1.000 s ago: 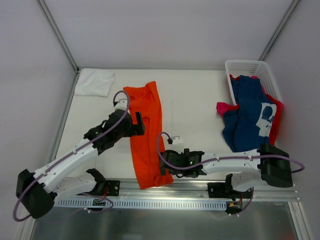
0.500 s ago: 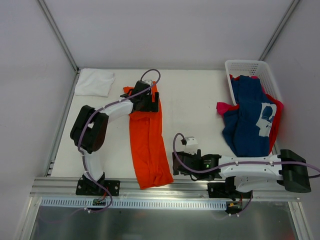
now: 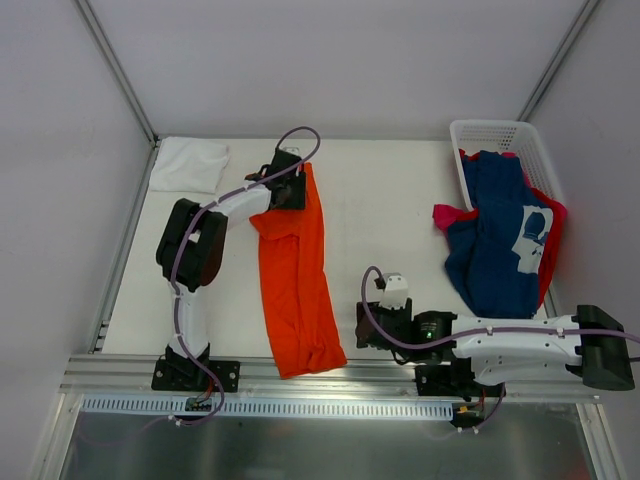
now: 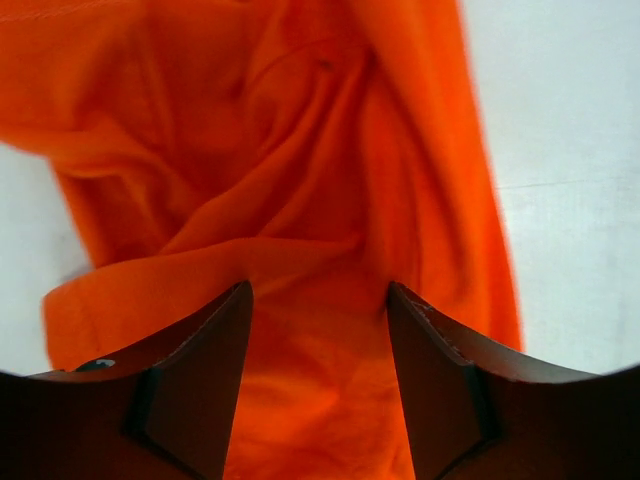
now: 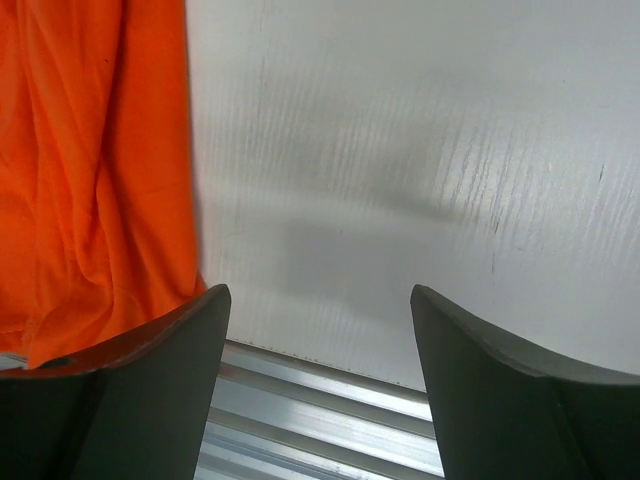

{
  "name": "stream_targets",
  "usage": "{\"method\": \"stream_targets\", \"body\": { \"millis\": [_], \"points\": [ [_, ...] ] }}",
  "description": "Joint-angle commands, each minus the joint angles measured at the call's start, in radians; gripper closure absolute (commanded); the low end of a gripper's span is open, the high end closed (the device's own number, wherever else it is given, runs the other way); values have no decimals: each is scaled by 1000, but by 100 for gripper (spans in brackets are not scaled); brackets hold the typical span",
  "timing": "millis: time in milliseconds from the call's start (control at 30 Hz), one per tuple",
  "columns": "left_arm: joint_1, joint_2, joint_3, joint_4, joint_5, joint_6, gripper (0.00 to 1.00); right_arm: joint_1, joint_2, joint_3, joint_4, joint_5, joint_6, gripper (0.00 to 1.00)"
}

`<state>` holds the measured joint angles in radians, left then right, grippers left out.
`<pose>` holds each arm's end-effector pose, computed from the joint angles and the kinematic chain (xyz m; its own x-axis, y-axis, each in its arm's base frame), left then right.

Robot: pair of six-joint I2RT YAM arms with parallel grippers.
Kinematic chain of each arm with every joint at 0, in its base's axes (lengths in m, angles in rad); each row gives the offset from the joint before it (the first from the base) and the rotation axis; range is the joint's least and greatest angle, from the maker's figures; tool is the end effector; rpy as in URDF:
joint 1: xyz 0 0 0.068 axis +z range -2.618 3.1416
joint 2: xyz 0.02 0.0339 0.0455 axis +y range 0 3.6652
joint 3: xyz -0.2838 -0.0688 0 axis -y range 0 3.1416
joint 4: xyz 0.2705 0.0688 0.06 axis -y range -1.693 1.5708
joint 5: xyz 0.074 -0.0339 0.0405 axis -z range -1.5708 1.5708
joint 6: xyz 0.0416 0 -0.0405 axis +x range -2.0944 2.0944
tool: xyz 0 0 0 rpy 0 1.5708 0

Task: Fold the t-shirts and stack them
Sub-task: Fold the tshirt

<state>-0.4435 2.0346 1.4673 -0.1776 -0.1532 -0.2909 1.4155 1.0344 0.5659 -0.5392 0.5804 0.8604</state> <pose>0.4471 -0.2054 0.1945 -0.6792 0.0088 -0.7339 0.1336 0.9847 -0.1118 0.0537 0.1955 0.1968 -0.6773 -0.2275 -0.6996 -0.4101 0.9063 0.1023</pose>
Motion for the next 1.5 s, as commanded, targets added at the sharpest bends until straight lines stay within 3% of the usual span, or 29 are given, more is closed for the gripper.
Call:
{"method": "stream_targets", "body": {
  "millis": [0,200,300,367,400,733,867,933,1200,1300,1467],
  "points": [
    [22,10,27,-75,-143,-4,42,3,-42,-9,-30,50,6,24],
    [60,110,135,-167,-134,-40,39,3,-85,-27,-70,62,20,26],
    [69,206,237,-229,-66,-50,26,3,-123,-52,-105,71,46,26],
    [69,245,315,-267,-37,-45,3,3,-164,-67,-114,78,63,26],
    [69,281,374,-278,-31,-41,1,2,-178,-83,-122,82,66,26],
    [75,510,819,-408,64,7,1,2,-350,-132,-192,130,88,24],
    [81,584,1025,-405,55,45,1,0,-347,-132,-194,133,74,23],
    [86,569,1056,-395,70,52,1,0,-336,-129,-196,128,80,23],
    [84,221,923,-306,63,76,1,2,-226,-113,-105,75,71,20],
    [83,-4,724,-309,43,73,1,2,-169,-45,-79,82,17,14],
    [74,-429,94,-330,20,-26,1,-13,-59,121,-73,147,-116,5]
  ]
}}
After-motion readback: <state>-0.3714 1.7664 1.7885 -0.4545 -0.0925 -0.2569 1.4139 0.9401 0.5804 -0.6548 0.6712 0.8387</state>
